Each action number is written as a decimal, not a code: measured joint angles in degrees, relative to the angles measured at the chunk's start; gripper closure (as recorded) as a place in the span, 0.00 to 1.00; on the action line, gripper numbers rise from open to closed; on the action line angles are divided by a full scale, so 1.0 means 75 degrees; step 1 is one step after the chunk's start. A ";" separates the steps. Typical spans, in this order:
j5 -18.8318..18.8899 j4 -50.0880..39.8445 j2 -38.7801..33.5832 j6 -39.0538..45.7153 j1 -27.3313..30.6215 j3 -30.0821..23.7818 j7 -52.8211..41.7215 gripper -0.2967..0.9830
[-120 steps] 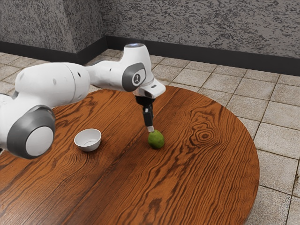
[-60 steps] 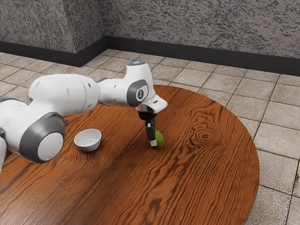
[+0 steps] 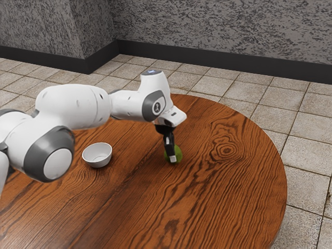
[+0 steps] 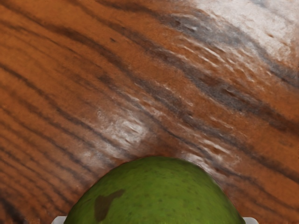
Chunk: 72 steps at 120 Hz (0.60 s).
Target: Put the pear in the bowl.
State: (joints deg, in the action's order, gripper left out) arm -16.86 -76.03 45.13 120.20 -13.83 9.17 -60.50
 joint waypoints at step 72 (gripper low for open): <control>0.1264 -0.5012 -0.5257 -0.0269 0.1488 0.0576 0.0095 0.60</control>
State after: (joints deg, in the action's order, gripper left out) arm -7.37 -113.62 5.70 118.18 -2.67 13.49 -59.79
